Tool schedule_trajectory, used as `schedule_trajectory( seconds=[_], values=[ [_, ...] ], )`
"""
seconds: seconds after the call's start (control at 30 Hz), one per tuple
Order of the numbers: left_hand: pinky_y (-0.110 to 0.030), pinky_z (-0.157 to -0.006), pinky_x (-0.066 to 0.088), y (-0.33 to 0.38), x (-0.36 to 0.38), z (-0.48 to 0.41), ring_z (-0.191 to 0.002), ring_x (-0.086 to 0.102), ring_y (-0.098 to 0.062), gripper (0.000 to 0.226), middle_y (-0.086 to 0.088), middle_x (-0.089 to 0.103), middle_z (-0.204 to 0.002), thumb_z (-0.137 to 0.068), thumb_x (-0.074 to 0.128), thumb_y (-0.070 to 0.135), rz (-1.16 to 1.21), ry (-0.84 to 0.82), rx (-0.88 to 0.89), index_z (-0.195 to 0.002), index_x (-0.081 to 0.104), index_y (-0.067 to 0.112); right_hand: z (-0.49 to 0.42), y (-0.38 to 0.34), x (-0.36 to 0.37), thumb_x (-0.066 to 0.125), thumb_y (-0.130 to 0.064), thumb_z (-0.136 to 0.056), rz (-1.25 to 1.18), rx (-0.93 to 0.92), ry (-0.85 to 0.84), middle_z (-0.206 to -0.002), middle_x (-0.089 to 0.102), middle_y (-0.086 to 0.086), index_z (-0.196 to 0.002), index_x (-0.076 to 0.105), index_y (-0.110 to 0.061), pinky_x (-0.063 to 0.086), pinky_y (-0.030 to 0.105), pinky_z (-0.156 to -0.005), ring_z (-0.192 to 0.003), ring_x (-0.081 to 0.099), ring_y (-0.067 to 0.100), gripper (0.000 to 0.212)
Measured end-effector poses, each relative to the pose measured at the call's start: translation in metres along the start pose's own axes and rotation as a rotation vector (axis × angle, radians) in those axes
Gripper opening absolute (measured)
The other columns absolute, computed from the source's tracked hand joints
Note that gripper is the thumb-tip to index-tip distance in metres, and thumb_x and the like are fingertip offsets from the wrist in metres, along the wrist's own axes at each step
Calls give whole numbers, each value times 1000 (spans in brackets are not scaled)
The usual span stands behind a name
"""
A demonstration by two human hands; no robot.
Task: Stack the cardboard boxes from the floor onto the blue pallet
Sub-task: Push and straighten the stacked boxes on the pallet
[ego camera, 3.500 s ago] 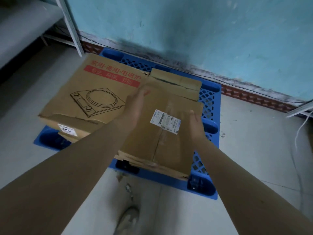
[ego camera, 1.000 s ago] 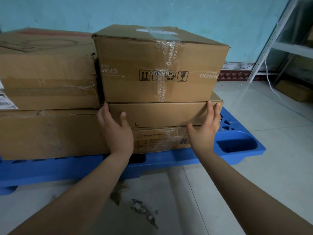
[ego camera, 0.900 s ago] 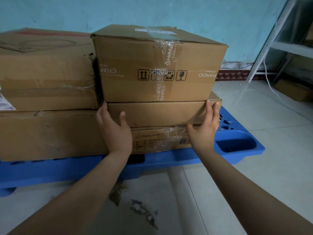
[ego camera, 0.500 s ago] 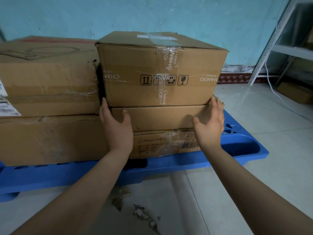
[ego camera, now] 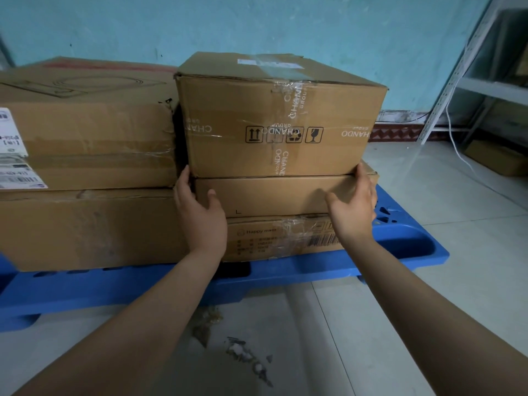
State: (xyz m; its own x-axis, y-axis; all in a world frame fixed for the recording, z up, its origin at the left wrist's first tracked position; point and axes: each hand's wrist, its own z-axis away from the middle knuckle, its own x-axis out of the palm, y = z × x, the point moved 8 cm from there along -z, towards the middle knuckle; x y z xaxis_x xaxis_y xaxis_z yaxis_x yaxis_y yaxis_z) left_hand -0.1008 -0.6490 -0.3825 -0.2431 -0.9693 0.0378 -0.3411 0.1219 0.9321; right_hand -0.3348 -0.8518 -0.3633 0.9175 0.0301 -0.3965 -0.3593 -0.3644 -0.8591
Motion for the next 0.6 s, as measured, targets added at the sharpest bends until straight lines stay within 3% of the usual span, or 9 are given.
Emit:
schedule_trajectory(
  seconds=[0.1, 0.2, 0.27, 0.33, 0.4, 0.5, 0.6],
  values=[
    [-33, -114, 31, 0, -7, 15, -135, 36, -12, 51, 4, 35, -147, -95, 52, 12, -111, 7, 108, -143, 37, 22, 11, 6, -2, 62, -15, -84, -86, -53, 49, -159, 23, 1, -153, 21, -23, 20, 52, -117, -146, 22, 21, 80],
    [-25, -109, 32, -4, -11, 35, -129, 40, -11, 47, -1, 38, -140, -94, 52, 8, -305, -48, 272, -139, 42, 18, 22, 48, -5, 62, -15, -83, -175, 186, 138, -158, 19, 7, -152, 21, -16, 29, 55, -112, -139, 33, 29, 80],
    [-24, -105, 33, -14, -14, 38, -124, 43, -12, 45, -1, 42, -136, -95, 50, 8, -402, -113, 299, -138, 43, 19, 28, 76, 9, 62, -17, -84, -152, 324, -13, -155, 22, 10, -154, 17, -20, 31, 54, -111, -136, 36, 34, 83],
    [-23, -99, 36, -21, -19, 36, -120, 44, -11, 45, 0, 44, -133, -96, 48, 8, -464, -163, 329, -139, 43, 19, 30, 91, 18, 63, -13, -84, -142, 340, -151, -154, 23, 11, -156, 9, -25, 31, 48, -112, -137, 33, 33, 90],
    [-22, -94, 39, -29, -26, 34, -115, 46, -9, 46, 0, 45, -132, -95, 48, 7, -498, -201, 333, -139, 43, 18, 25, 98, 14, 65, -10, -84, -186, 341, -147, -148, 34, 8, -153, 17, -23, 35, 45, -110, -132, 40, 31, 85],
    [-13, -88, 38, -47, -33, 35, -108, 48, -4, 48, 2, 47, -131, -96, 47, 7, -488, -271, 257, -141, 42, 19, 17, 111, 10, 66, -8, -85, -280, 392, -146, -125, 52, -4, -138, 39, -22, 40, 35, -95, -117, 51, 21, 61],
    [-15, -98, 36, -66, -30, 40, -117, 45, -3, 48, 5, 45, -139, -98, 45, 13, -468, -383, 156, -146, 38, 19, 14, 120, 10, 67, -7, -85, -288, 378, -162, -109, 56, -14, -127, 45, -27, 38, 30, -88, -102, 52, 11, 52]
  ],
)
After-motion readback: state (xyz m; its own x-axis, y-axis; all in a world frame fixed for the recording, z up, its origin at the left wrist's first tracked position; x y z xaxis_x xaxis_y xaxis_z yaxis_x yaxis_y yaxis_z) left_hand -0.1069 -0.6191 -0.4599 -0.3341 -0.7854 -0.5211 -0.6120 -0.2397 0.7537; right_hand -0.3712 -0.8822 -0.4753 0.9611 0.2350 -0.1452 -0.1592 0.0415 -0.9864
